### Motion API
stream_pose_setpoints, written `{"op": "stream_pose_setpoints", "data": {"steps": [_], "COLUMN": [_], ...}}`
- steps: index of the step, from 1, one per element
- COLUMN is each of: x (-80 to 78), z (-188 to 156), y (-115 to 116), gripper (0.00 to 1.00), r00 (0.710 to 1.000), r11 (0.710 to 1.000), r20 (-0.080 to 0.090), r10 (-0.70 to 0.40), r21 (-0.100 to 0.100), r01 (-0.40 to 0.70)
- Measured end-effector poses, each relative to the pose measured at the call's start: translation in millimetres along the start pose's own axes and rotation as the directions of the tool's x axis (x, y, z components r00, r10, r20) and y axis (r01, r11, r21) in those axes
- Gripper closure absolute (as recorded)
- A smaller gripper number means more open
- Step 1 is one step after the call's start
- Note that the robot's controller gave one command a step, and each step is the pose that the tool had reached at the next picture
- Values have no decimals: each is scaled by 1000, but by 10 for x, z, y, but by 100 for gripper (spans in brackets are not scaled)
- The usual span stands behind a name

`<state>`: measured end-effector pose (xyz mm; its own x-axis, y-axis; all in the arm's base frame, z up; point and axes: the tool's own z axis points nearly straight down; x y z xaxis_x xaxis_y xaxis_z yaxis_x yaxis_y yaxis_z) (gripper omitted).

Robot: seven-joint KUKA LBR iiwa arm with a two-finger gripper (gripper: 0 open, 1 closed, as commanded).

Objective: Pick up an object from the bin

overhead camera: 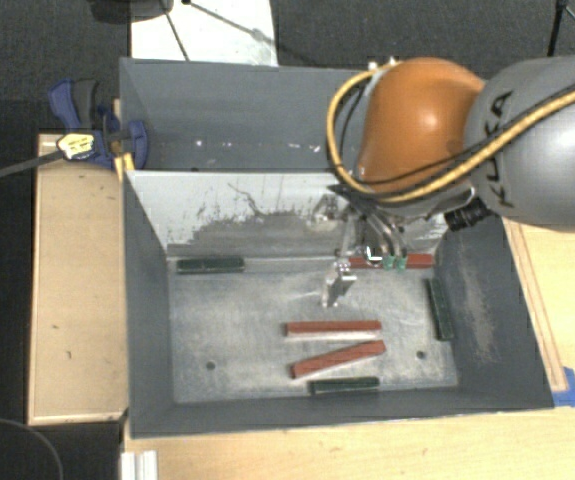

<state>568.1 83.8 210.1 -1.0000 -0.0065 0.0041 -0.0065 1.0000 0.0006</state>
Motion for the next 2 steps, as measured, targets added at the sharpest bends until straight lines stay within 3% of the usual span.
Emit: {"op": "stream_pose_setpoints", "data": {"steps": [1,2], "x": [-16,394], "z": [-37,518], "y": [-4,-195], "gripper": [0,0], "r00": [1000,999], "r11": [1000,999], "r20": [7,11], "r10": [2,-36], "r21": [-1,0], "r01": [-2,36]}}
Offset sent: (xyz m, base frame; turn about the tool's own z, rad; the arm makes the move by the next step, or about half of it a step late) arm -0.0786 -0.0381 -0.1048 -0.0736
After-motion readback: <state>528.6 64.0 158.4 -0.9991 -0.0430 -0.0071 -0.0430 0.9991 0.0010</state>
